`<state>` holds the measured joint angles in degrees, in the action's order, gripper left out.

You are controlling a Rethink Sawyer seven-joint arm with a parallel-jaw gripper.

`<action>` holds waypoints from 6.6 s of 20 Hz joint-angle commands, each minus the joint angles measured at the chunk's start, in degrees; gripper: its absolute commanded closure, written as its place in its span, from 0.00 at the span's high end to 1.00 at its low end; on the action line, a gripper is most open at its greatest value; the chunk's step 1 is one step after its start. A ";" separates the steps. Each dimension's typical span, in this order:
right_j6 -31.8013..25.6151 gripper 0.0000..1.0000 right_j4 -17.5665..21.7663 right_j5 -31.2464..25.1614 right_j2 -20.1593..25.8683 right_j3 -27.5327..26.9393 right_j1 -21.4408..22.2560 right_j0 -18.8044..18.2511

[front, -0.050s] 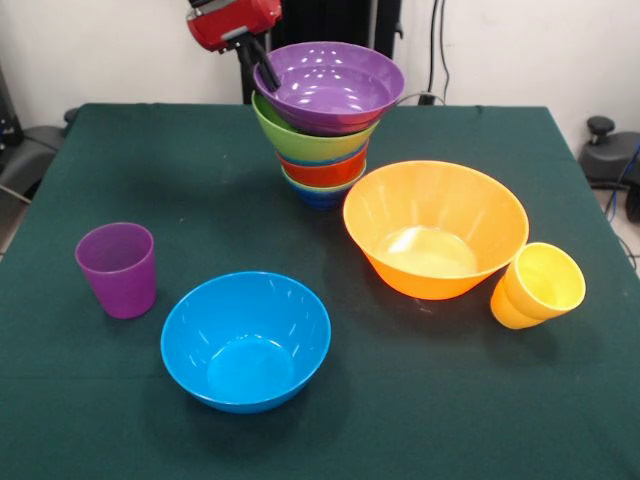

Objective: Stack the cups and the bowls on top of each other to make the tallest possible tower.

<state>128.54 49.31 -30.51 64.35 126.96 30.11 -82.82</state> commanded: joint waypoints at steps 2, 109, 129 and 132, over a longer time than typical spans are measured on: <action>-12.07 1.00 4.65 -0.07 -2.51 -3.92 -1.28 3.11; -5.74 1.00 -10.23 -0.94 -3.42 -0.77 16.62 13.85; -8.19 1.00 -11.44 -10.45 -9.33 -14.31 19.85 22.98; -9.81 1.00 -10.41 -12.25 -10.07 -17.32 18.73 24.06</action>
<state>128.54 36.16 -34.00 58.96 117.53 50.92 -63.23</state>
